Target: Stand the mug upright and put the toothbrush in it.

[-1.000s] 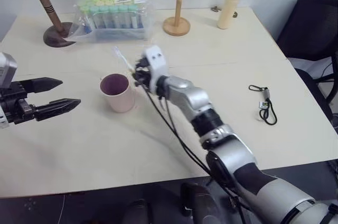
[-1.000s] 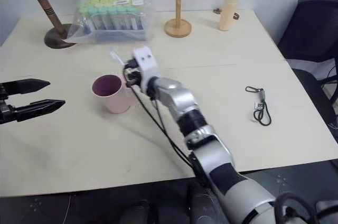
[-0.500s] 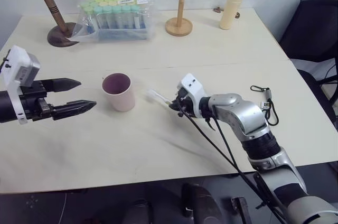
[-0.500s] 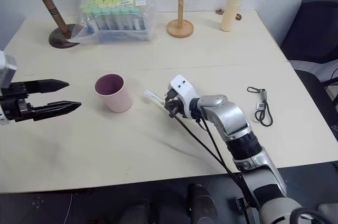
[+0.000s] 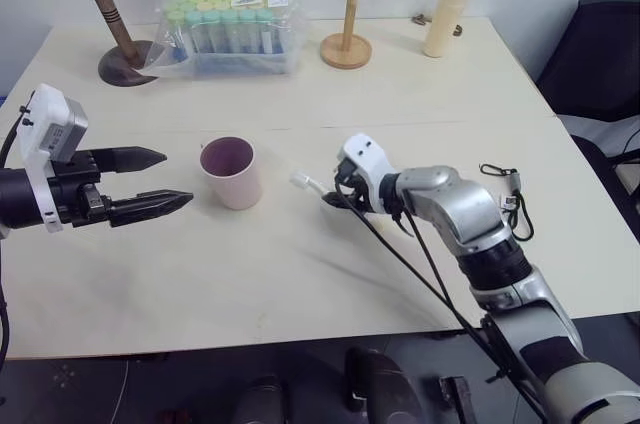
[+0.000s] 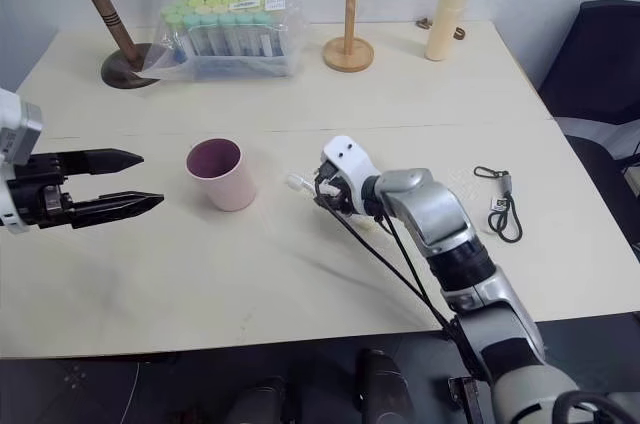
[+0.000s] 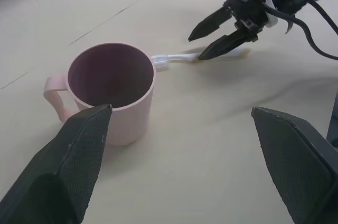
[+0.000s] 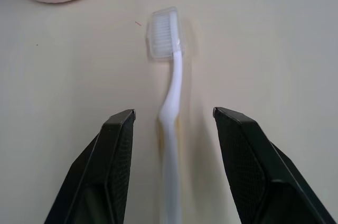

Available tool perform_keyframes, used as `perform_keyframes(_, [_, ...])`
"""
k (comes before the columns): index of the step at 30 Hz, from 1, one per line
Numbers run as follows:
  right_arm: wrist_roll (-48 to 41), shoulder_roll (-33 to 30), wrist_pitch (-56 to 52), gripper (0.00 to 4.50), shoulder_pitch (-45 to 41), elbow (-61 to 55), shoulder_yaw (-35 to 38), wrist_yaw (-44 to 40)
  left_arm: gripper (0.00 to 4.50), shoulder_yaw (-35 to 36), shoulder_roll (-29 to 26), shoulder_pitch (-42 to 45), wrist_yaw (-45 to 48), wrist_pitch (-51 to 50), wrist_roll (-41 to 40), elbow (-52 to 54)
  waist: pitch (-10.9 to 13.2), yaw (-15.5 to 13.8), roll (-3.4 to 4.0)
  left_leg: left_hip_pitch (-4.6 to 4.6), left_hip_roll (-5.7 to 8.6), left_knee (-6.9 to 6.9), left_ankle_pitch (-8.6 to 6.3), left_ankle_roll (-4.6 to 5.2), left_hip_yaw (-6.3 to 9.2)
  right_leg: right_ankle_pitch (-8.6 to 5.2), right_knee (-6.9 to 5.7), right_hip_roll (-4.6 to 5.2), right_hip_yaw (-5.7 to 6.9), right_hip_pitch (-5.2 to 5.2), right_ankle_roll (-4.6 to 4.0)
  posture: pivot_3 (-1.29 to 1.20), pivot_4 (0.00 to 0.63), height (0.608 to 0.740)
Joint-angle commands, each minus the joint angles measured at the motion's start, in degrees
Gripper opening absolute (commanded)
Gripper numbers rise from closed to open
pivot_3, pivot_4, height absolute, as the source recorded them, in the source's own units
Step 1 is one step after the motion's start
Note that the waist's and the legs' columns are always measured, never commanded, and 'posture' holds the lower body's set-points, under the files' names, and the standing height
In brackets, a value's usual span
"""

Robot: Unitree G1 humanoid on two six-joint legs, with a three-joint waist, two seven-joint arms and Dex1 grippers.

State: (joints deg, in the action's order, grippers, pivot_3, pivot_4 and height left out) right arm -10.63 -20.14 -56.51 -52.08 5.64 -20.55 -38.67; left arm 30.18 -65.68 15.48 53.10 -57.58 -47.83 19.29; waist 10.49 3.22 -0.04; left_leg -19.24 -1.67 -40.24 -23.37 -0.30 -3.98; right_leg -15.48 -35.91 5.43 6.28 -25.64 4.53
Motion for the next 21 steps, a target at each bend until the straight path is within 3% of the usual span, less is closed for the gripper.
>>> perform_keyframes(1, [0.32,0.98,-1.57,2.45,-3.96,4.44,-2.55,-3.25,4.49,-0.12,-0.47,1.43,-0.02,0.52,-0.78,0.41,0.0,0.04,0.0,0.0,0.0,0.0,0.0,0.0,0.0,0.0,0.0,0.0,0.0,0.0,0.0,0.0,0.15,0.74])
perform_keyframes(13, [3.12,-0.98,-2.73,2.45,-10.12,13.29,-10.04,-12.42,4.49,-0.37,0.76,1.16,-0.66,1.13,-0.55,0.58,-0.01,-0.03,-0.02,-0.01,0.0,-0.02,0.0,0.0,0.04,0.0,0.0,0.01,0.04,0.01,0.0,0.0,0.15,0.74])
perform_keyframes(16, [3.98,-0.05,-1.86,1.83,-10.86,14.34,-10.02,-12.82,4.49,-0.56,1.15,1.19,-0.84,1.36,-0.38,0.5,-0.02,-0.03,-0.03,-0.02,0.01,-0.04,0.0,0.0,0.05,0.0,0.0,0.03,0.05,0.02,0.0,0.0,0.15,0.74])
perform_keyframes(21, [4.96,0.91,-0.96,0.29,-11.31,15.95,-9.21,-12.54,4.49,-0.41,1.17,0.99,-0.54,1.42,-0.3,0.64,-0.02,0.06,-0.02,-0.01,-0.01,-0.03,0.0,0.0,0.05,0.0,0.0,0.02,0.05,0.02,0.0,0.0,0.15,0.74])
